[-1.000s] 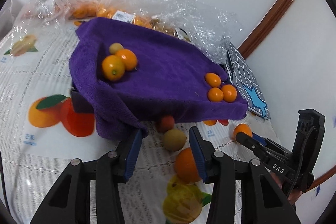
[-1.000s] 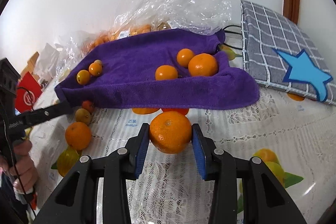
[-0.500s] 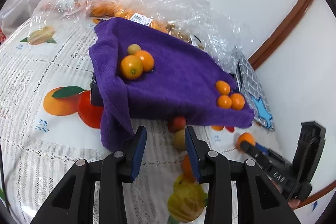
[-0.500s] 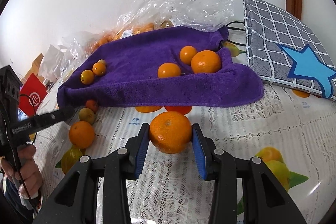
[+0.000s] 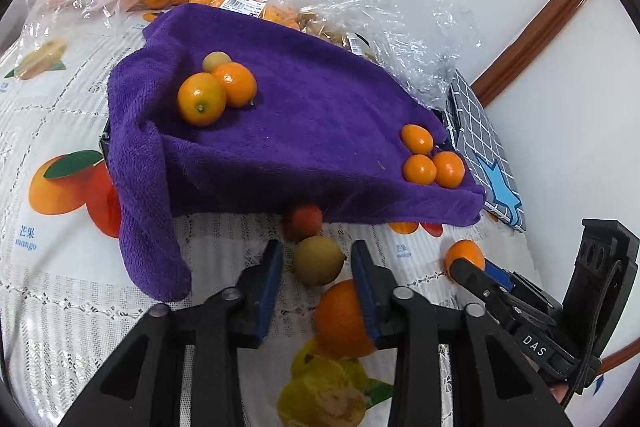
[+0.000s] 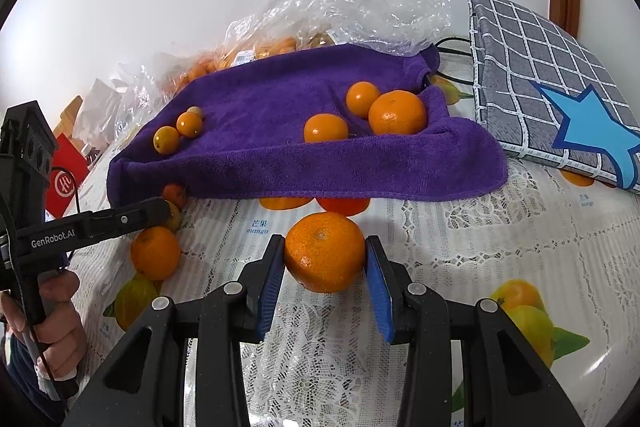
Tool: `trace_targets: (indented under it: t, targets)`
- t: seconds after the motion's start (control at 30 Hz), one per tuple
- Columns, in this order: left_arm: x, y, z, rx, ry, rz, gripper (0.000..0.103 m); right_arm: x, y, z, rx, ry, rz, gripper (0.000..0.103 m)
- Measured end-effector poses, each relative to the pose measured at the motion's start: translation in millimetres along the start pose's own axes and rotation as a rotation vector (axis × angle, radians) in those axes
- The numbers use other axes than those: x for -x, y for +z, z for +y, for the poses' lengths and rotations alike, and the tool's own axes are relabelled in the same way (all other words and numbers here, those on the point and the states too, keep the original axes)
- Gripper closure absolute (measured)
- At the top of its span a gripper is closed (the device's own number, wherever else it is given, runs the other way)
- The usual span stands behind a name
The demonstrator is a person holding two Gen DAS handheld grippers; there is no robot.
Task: Organize fruits
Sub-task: 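Grasp a small yellow-green fruit with the left tool while the right tool holds the orange, then lift both held fruits and carry them over the purple towel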
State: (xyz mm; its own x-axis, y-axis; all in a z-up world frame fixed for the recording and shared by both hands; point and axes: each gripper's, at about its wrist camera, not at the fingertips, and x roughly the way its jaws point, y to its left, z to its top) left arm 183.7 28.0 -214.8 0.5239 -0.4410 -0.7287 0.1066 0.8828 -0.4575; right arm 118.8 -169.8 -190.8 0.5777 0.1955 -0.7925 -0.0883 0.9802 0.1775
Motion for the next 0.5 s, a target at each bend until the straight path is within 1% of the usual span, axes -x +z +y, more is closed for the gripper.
trace_targets:
  t: [0.03,0.13,0.33,0.43,0.5]
  targets:
    - [1,0,1,0.007,-0.008,-0.003,0.078,0,0,0,0.0,0.001,0.0,0.063]
    - [6,0,8,0.035,-0.022,-0.024,0.078,0,0,0,-0.001,0.002,-0.002,0.063]
    - [25,-1,15,0.061,-0.04,-0.109,0.078,1,-1,0,-0.004,0.006,-0.012,0.063]
    - [31,0,15,0.061,-0.031,-0.134,0.078,4,-1,-1,-0.009,0.014,-0.027,0.063]
    - [34,2,13,0.047,-0.012,-0.139,0.078,6,-1,-2,-0.014,0.025,-0.033,0.063]
